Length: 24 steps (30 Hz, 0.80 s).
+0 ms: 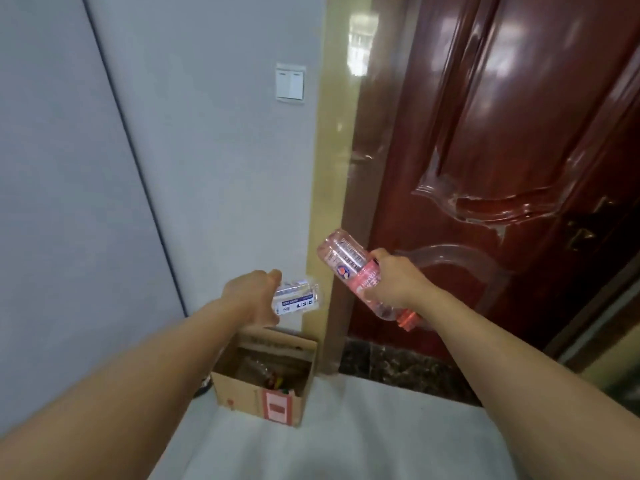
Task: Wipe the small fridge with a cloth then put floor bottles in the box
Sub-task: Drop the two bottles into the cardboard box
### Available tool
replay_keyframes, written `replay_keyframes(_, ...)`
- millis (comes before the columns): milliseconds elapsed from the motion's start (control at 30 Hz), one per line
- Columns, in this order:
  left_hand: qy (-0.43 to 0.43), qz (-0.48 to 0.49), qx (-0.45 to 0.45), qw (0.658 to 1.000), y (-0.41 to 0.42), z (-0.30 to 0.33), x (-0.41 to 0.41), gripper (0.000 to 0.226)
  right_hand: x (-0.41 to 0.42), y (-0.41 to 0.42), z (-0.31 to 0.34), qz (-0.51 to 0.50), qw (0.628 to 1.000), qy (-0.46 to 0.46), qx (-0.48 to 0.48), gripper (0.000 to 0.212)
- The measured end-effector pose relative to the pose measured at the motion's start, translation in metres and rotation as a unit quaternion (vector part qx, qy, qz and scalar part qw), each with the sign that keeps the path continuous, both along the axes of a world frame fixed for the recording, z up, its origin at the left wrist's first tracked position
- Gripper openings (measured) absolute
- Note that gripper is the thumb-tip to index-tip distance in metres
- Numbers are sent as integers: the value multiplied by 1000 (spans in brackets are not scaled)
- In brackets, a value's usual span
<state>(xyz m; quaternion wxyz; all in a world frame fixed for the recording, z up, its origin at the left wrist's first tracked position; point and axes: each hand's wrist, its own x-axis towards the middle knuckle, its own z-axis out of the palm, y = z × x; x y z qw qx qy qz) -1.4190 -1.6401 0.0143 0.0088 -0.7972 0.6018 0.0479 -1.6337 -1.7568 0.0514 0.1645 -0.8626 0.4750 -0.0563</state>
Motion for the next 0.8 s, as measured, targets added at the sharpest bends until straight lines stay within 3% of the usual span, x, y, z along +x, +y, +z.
replay_keyframes(433,69,189,33,979,-91,-44,146,68,193,-150,-36,149,987,64,19,57)
replay_keyframes(633,114,308,41,944,-106,-75,183,62,279,-198,-76,235,967,90,47,66)
replay_keyframes(800,159,414,42,895,-130,-116,191,67,328,-242,-121,326,935,117,75,66)
